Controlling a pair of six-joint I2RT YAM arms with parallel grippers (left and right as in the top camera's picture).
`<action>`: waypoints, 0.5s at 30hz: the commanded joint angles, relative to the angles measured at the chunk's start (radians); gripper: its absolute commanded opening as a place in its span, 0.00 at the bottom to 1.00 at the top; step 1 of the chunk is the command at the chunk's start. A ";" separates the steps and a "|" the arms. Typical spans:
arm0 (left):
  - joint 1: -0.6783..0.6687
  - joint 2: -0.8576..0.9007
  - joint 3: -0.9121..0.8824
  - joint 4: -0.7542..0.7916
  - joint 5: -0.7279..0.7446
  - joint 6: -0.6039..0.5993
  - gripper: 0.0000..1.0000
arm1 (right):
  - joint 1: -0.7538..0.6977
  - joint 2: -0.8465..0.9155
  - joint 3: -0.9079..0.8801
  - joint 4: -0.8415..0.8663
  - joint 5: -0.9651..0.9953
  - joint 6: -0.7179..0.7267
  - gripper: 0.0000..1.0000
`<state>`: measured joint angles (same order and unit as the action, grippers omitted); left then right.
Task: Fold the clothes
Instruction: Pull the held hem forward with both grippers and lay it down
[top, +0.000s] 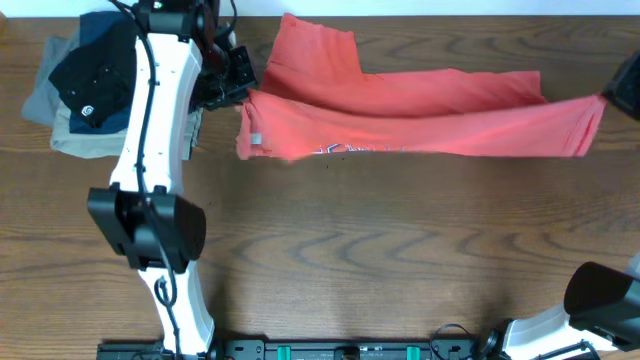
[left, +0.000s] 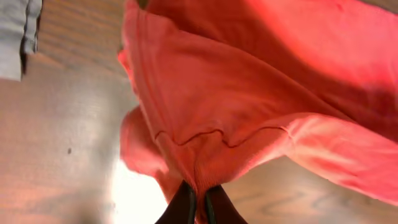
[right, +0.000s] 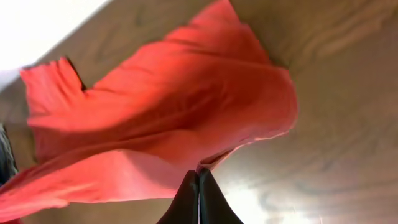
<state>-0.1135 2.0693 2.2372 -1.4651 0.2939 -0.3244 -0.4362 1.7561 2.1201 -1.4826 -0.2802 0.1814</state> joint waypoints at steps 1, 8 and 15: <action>-0.010 -0.109 0.035 -0.063 0.000 0.038 0.06 | -0.004 -0.032 -0.005 -0.027 0.011 -0.031 0.01; -0.012 -0.192 0.034 -0.225 -0.017 0.066 0.06 | -0.004 -0.068 -0.005 -0.093 0.032 -0.030 0.01; -0.017 -0.341 -0.110 -0.224 -0.053 0.065 0.06 | -0.004 -0.140 -0.034 -0.151 0.185 0.035 0.01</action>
<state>-0.1276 1.8095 2.1998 -1.6115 0.2752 -0.2790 -0.4362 1.6699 2.1056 -1.6264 -0.1822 0.1837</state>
